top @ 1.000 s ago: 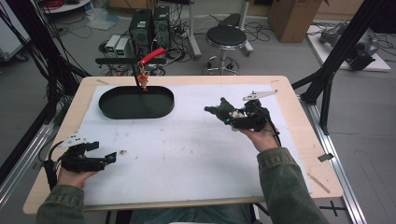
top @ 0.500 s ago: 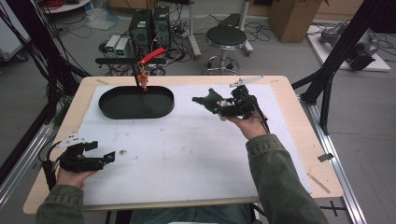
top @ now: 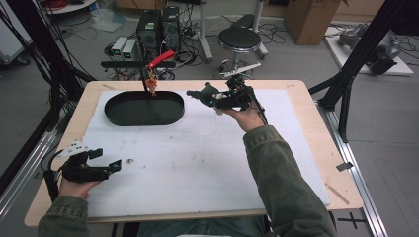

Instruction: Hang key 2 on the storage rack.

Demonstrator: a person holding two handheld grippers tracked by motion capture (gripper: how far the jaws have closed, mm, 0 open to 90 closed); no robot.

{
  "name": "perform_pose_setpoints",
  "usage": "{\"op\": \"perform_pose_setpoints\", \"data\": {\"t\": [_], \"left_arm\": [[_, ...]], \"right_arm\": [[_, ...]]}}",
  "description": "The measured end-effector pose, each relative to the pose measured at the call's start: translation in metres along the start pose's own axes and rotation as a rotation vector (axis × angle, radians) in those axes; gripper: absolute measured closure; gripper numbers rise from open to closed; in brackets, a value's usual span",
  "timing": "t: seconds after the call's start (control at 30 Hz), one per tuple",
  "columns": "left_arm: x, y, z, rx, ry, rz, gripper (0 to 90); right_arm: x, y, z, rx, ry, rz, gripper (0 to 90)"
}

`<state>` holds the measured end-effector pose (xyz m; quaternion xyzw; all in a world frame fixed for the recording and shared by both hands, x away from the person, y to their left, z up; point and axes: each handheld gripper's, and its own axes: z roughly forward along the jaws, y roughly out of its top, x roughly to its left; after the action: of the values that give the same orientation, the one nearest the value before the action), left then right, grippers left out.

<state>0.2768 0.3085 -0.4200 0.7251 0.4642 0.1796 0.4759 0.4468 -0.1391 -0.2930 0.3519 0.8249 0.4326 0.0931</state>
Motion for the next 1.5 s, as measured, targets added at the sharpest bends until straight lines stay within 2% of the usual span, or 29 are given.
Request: {"op": "perform_pose_setpoints", "data": {"t": [0.23, 0.43, 0.5, 0.73, 0.83, 0.93, 1.03, 1.13, 1.23, 1.4, 1.5], "left_arm": [[-0.001, 0.000, 0.000, 0.003, -0.004, 0.002, 7.0], [-0.001, 0.000, 0.000, -0.001, -0.002, -0.004, 7.0], [0.000, -0.001, 0.000, 0.002, -0.001, -0.001, 7.0], [0.000, -0.001, 0.001, 0.002, 0.001, 0.000, 7.0], [0.000, -0.001, 0.001, 0.000, 0.002, -0.001, 7.0], [0.001, -0.001, 0.000, -0.007, 0.003, -0.002, 7.0], [0.001, -0.001, 0.000, -0.010, 0.003, -0.003, 7.0], [0.002, -0.001, 0.000, -0.015, 0.002, -0.007, 7.0], [0.002, -0.001, 0.000, -0.015, 0.002, -0.005, 7.0], [0.002, -0.001, 0.000, -0.012, 0.001, -0.003, 7.0], [0.002, -0.001, 0.000, -0.011, 0.000, -0.003, 7.0]], "right_arm": [[0.004, 0.019, 0.015, -0.015, -0.007, 0.002, 44.1], [0.004, 0.035, 0.025, -0.039, -0.006, 0.042, 44.2], [0.006, 0.040, 0.028, -0.027, -0.014, 0.039, 44.2], [0.017, 0.061, 0.039, -0.019, -0.022, 0.030, 44.2], [0.022, 0.070, 0.045, -0.030, -0.005, 0.034, 44.3], [0.025, 0.073, 0.049, -0.030, -0.004, 0.027, 44.3], [0.030, 0.076, 0.056, -0.027, -0.031, 0.012, 44.3], [0.036, 0.080, 0.058, -0.080, -0.044, 0.009, 44.5], [0.040, 0.084, 0.062, -0.083, -0.080, 0.022, 44.4], [0.041, 0.086, 0.067, -0.108, -0.091, 0.041, 44.4], [0.039, 0.086, 0.070, -0.110, -0.080, 0.072, 44.4]]}}
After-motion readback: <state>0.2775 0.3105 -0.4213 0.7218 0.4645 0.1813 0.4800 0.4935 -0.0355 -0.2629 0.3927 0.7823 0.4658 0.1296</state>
